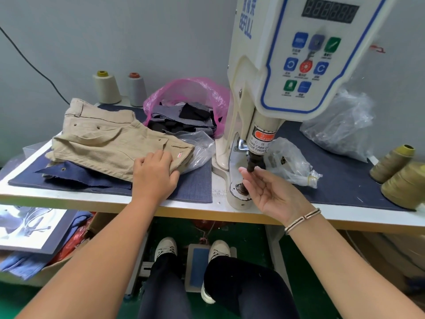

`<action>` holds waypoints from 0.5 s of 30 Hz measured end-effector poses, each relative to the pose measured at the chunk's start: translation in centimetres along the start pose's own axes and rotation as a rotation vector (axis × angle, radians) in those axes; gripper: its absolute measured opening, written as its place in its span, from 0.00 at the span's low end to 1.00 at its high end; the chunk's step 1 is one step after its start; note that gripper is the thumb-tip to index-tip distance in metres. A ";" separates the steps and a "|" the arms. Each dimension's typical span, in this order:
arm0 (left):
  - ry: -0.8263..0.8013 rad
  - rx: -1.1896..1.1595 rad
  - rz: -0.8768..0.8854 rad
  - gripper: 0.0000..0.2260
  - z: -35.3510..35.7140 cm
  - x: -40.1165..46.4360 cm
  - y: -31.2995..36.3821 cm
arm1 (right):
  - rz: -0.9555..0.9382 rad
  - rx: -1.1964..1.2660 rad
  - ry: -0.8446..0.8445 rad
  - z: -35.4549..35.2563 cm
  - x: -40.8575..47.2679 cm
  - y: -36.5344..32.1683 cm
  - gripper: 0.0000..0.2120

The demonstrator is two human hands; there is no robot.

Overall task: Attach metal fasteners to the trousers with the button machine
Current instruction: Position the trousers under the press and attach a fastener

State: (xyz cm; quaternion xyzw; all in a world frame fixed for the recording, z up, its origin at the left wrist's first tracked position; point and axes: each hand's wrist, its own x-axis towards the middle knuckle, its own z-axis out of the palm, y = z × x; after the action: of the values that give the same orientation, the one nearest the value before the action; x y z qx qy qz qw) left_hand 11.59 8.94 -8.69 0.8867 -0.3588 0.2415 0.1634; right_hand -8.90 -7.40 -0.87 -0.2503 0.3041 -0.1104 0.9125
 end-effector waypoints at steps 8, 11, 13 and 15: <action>0.012 -0.003 0.002 0.12 0.1 -0.1 0.0 | -0.010 0.159 0.048 0.7 -0.3 1.5 0.07; 0.020 -0.010 0.001 0.12 0.0 0.0 0.0 | 0.003 0.180 0.047 0.9 -0.4 1.7 0.06; 0.021 -0.011 0.001 0.12 0.1 -0.1 0.0 | 0.003 0.233 0.028 0.9 -0.5 1.7 0.07; 0.020 -0.011 -0.001 0.12 0.1 -0.1 0.0 | 0.000 0.267 0.017 0.9 -0.5 1.6 0.08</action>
State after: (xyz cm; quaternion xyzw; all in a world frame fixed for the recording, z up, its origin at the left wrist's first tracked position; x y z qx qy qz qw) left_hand 11.60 8.96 -8.83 0.8835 -0.3580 0.2484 0.1722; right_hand -8.70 -5.50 -0.84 -0.1256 0.2945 -0.1521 0.9351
